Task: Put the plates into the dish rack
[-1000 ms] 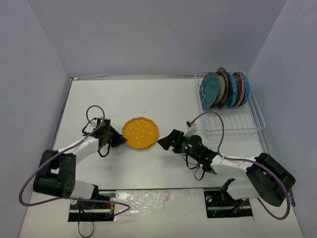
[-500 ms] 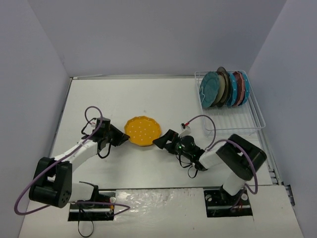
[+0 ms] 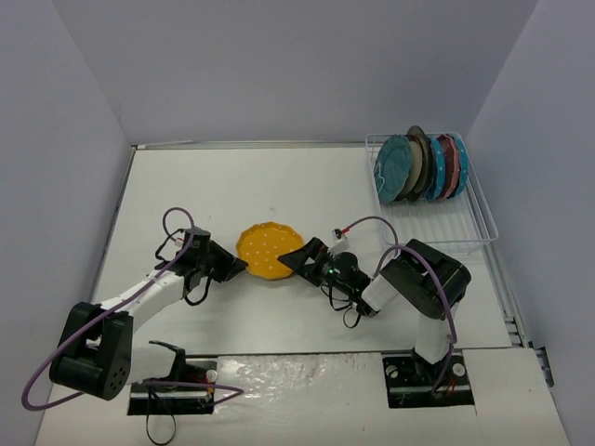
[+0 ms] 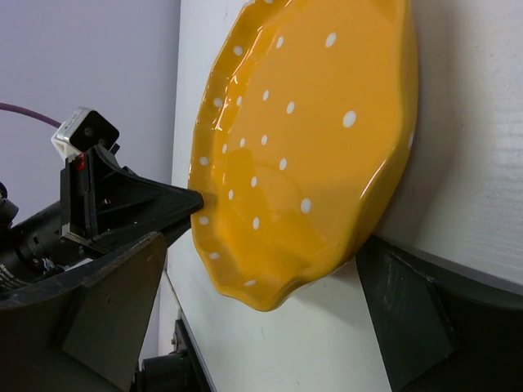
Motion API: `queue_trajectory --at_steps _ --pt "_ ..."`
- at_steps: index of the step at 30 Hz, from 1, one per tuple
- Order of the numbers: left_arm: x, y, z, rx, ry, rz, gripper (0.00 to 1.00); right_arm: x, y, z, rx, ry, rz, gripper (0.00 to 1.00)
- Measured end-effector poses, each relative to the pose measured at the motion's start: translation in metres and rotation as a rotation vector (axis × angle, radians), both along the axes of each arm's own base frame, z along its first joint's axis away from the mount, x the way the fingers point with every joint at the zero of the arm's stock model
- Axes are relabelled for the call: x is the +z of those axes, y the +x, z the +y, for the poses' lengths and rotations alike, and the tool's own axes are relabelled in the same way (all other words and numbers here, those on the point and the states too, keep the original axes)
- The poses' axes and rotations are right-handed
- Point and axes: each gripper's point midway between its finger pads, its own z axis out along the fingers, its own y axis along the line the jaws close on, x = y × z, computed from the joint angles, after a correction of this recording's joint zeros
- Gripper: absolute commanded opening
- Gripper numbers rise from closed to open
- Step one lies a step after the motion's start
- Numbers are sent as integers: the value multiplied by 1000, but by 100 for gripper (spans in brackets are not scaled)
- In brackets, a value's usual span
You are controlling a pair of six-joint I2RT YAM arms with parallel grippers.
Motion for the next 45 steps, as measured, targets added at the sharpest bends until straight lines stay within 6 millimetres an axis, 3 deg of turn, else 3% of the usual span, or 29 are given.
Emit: queue_trajectory --at_steps 7,15,26,36,38,41,45 --pt "3 4 -5 5 -11 -33 0 -1 11 0 -27 31 13 86" --pt "-14 -11 -12 -3 -20 -1 0 -2 16 1 -39 51 20 78" --pt "-23 -16 -22 -28 2 11 0 -18 23 -7 -74 16 47 47" --pt "-26 -19 -30 -46 11 6 0 -33 29 -17 -104 -28 64 5" --pt "-28 -20 -30 -57 21 6 0 -33 29 -18 -105 -31 62 0" --pt "-29 -22 -31 -70 29 8 13 -32 28 -20 -101 -43 55 0" --pt "-32 -33 -37 -142 48 7 50 -31 24 -26 -96 -79 49 0"
